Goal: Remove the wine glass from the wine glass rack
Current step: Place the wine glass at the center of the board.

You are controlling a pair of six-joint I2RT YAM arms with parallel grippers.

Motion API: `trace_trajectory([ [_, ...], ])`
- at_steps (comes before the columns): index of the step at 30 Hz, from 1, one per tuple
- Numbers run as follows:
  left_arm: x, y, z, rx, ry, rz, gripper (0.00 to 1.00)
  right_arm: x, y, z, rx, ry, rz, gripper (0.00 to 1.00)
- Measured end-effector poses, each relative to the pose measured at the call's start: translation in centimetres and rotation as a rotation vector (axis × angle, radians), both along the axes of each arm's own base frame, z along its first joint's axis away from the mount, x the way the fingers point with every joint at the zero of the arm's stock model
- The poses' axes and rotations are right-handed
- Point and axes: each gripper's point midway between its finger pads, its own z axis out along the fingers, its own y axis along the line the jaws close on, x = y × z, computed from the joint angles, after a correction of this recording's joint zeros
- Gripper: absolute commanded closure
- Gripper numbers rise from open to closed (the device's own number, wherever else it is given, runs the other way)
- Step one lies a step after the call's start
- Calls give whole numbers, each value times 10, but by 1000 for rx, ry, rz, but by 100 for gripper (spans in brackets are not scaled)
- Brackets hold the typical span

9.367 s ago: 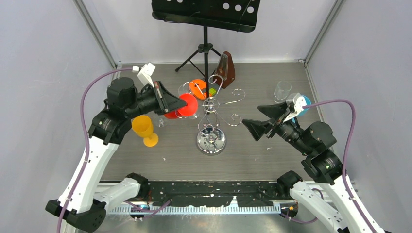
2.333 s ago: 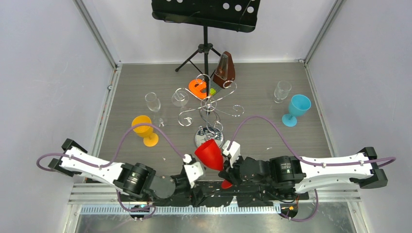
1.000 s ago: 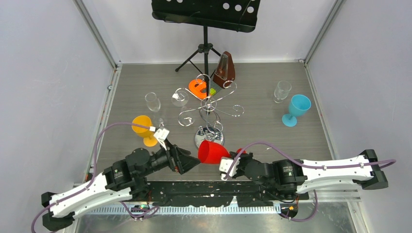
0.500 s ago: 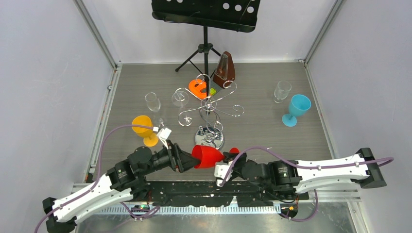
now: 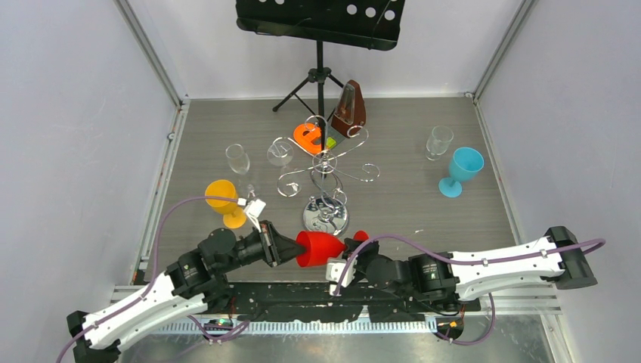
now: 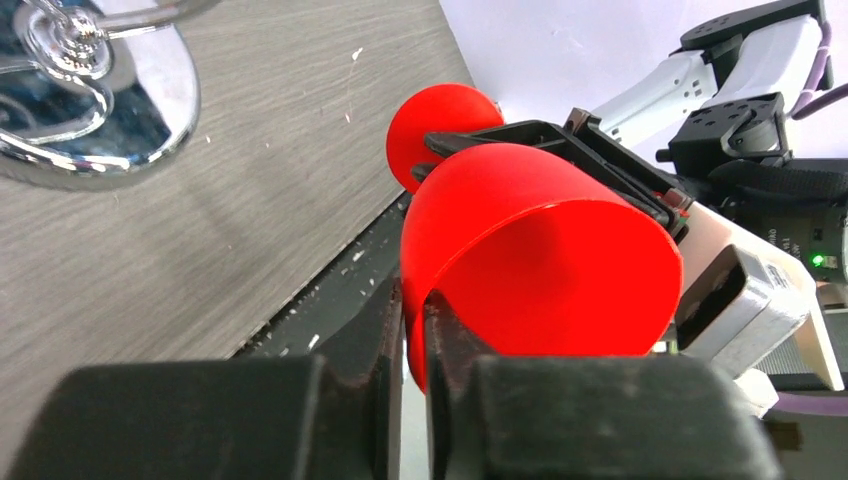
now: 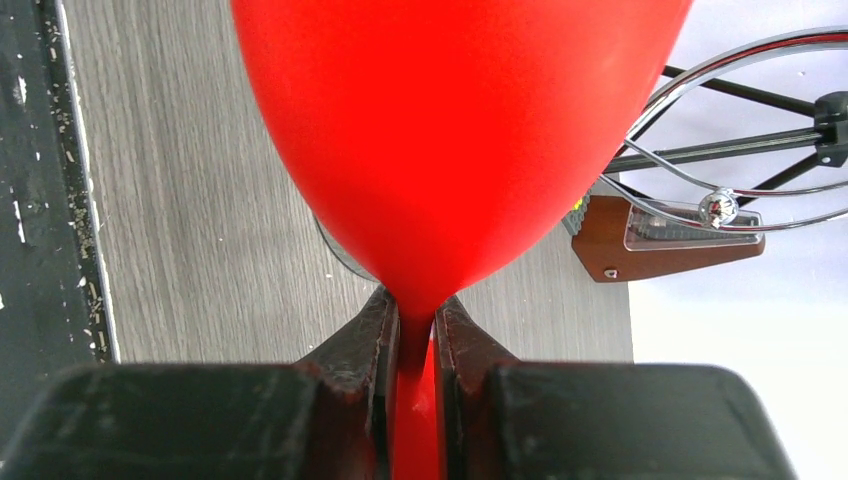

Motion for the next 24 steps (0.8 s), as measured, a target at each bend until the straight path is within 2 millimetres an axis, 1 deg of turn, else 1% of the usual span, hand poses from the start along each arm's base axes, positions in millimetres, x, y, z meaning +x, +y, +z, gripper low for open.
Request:
trace_trajectory([
  [6,1,1,0,4,-6,2,100,2,0,4,13,-16,-14,93],
  [10,1,0,-5,24,0,0,100,4,-1,5,10,-26,-23,72],
  [12,2,0,-11,50,10,-2,100,4,-1,6,13,-30,-28,65],
  [14,1,0,-16,82,18,-6,100,5,-2,8,25,-28,-33,61],
  [16,2,1,-14,100,17,-7,100,5,-3,11,43,-21,-36,59],
  [20,3,6,-4,134,-11,-2,100,4,-8,20,100,7,-45,56],
  [24,5,19,1,199,-34,25,100,2,-16,24,137,41,-56,54],
])
